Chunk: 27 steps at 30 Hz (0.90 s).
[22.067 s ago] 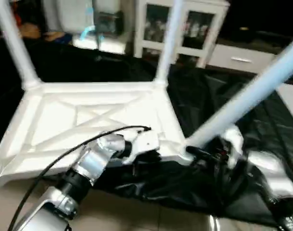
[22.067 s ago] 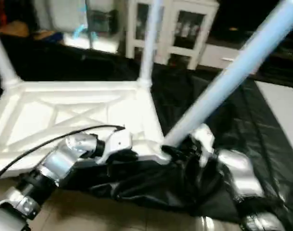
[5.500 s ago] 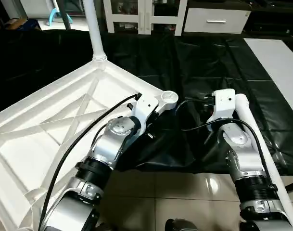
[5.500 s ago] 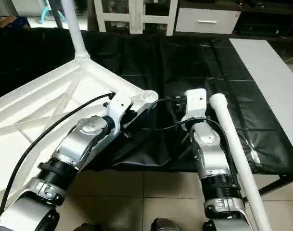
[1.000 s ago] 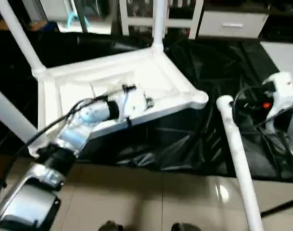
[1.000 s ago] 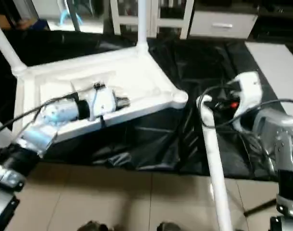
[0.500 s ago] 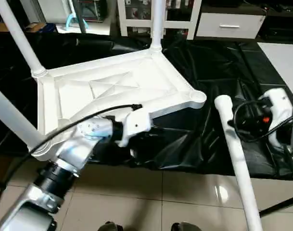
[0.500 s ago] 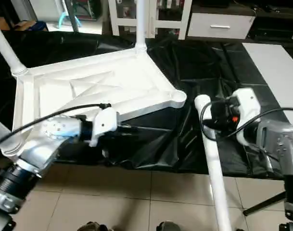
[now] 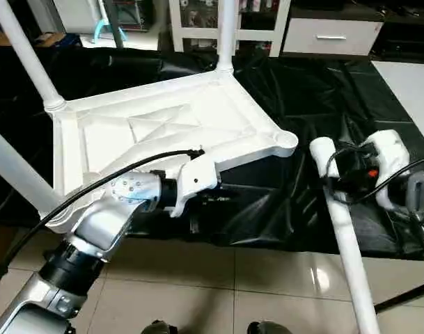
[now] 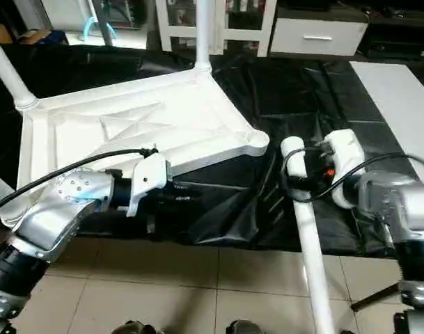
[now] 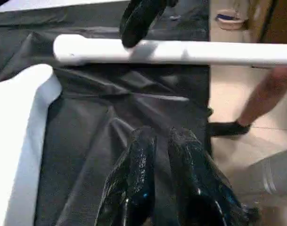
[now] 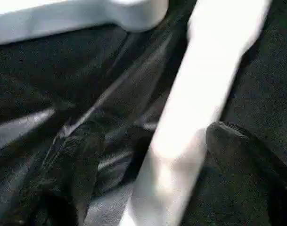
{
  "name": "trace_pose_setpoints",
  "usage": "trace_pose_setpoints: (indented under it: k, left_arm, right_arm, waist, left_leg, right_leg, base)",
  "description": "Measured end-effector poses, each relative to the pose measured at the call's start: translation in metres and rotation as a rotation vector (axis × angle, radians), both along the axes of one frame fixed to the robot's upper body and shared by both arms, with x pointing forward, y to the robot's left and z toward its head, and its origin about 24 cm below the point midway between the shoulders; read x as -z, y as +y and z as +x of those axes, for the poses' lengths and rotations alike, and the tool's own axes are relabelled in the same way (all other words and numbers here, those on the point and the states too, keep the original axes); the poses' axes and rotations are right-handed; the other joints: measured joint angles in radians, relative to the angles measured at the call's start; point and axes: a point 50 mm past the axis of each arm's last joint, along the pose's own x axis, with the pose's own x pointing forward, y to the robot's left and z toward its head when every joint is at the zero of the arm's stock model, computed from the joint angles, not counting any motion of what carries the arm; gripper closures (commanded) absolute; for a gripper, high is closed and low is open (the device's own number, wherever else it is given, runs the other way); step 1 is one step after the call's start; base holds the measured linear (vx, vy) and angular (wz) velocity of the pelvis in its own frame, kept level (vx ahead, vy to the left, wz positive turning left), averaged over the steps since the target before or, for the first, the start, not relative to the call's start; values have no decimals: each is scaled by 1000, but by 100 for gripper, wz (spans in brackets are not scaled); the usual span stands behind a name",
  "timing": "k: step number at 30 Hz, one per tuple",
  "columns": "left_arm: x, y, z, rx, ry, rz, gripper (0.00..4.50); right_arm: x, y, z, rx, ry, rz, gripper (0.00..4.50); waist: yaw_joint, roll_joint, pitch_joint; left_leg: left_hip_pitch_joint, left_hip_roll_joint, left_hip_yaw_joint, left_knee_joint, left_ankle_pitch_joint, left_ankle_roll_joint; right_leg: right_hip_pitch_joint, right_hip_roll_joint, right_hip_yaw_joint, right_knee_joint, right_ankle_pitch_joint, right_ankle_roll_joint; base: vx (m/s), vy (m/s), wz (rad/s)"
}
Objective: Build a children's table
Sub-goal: Insert table leg to table base
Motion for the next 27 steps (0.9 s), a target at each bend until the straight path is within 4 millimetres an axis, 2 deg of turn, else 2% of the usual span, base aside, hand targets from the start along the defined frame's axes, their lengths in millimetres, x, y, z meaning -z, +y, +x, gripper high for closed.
trace_pose_setpoints:
  k: [5,9,12,16,27]
  left_arm:
    - [-9,-10,-18,115,89,-21,380]
    - [-7,-14,-27,152,111,-12,380]
    - [-6,-14,-25,119,85,-1,380]
    - [-8,-15,-23,86,61,3,380]
    - [-16,-16,-18,56,27,-2,380]
  right_arm:
    - [24,-4,-2,-11,96,-54,72]
    - [28,-8,-1,-20,90,-80,72]
    - [33,-12,-1,-27,102,-110,72]
    - [37,-18,-1,-17,120,-109,107]
    - [37,-27,-2,35,113,-35,196]
  waist:
    - [1,-2,-1]
    - [0,-5,-2]
    - [0,-7,-3]
    - [1,-12,-3]
    - [-1,-14,-3]
  left_leg:
    - [0,0,0,0,1,2]
    - [1,0,1,1,2,2]
    - [7,0,1,2,2,2]
    - [13,0,1,3,2,2]
    - [13,0,0,3,2,2]
  right_leg:
    - [0,0,-1,1,0,0]
    - [2,0,-1,1,0,0]
    - [11,0,-1,0,0,-1]
    - [19,-2,0,-2,0,0]
    - [20,-2,-1,-2,0,0]
  base:
    - [0,0,0]
    - [0,0,0]
    - [0,0,0]
    - [0,0,0]
    - [0,0,0]
